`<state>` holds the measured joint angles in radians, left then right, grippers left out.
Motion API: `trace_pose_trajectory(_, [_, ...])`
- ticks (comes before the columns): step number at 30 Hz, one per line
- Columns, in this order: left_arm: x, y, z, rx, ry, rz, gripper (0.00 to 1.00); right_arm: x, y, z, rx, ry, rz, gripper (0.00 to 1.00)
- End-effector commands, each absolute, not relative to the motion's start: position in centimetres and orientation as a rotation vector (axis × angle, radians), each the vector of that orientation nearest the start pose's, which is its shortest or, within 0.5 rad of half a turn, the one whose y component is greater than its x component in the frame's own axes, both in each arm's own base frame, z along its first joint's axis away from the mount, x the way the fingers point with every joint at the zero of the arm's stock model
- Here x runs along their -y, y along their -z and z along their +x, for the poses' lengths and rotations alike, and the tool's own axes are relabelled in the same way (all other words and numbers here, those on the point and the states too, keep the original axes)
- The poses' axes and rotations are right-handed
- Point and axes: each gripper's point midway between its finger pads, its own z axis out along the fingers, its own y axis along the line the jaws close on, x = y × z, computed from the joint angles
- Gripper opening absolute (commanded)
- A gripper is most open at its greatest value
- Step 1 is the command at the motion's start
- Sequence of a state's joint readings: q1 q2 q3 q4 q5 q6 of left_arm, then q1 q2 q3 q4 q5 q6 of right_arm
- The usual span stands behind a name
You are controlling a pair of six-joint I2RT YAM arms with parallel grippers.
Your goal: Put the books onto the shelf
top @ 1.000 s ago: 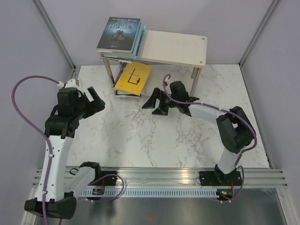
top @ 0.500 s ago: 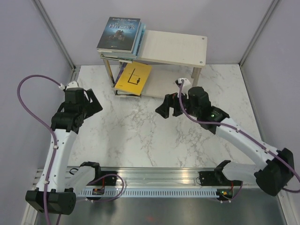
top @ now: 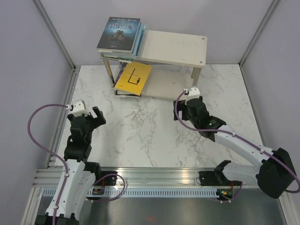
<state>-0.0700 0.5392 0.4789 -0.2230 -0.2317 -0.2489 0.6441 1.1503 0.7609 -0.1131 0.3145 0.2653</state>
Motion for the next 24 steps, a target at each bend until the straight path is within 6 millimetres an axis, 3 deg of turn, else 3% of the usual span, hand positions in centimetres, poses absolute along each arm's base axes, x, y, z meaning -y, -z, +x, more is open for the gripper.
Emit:
trace_pose_trajectory(1, [-2.5,-19.6,28.0,-1.697,-0.117,-0.234,1.0,-16.3,-17.1,32.8,-1.99,-0.157,-0.026,0.98])
trace_pose_trajectory(8, [-3.4,-14.4,29.2,-1.732,-0.165,-0.268,1.0,-16.0,-18.1,33.2,-1.959,-0.149,0.018,0.96])
trace_pose_trajectory(9, [-3.6,-12.7,29.3,-1.774,-0.177,-0.265,1.0,-15.8,-18.2,33.1,-1.96,-0.144,0.021,0.97])
trace_pose_trajectory(10, [-3.2,-13.3,30.0,-1.735,-0.149,-0.243,1.0,-15.6,-18.5,32.9,-1.955,-0.138,0.023,0.97])
trace_pose_trajectory(14, [-2.9,-11.7,31.2,-1.745,-0.106,-0.207,1.0,-14.4,-19.4,32.2,-1.938,-0.121,0.053,0.98])
trace_pose_trajectory(19, [-4.5,-10.8,31.9,-1.741,-0.151,-0.263,1.0,-12.9,-20.4,30.9,-1.887,-0.138,0.113,0.98])
trace_pose_trajectory(22, [-3.8,-12.0,33.0,-1.688,-0.069,-0.293,1.0,-11.9,-21.2,30.6,-1.868,-0.107,0.15,0.98])
trace_pose_trajectory(24, [-2.7,-11.9,34.0,-1.687,0.005,-0.283,1.0,-12.0,-21.4,30.6,-1.869,-0.12,0.169,0.98])
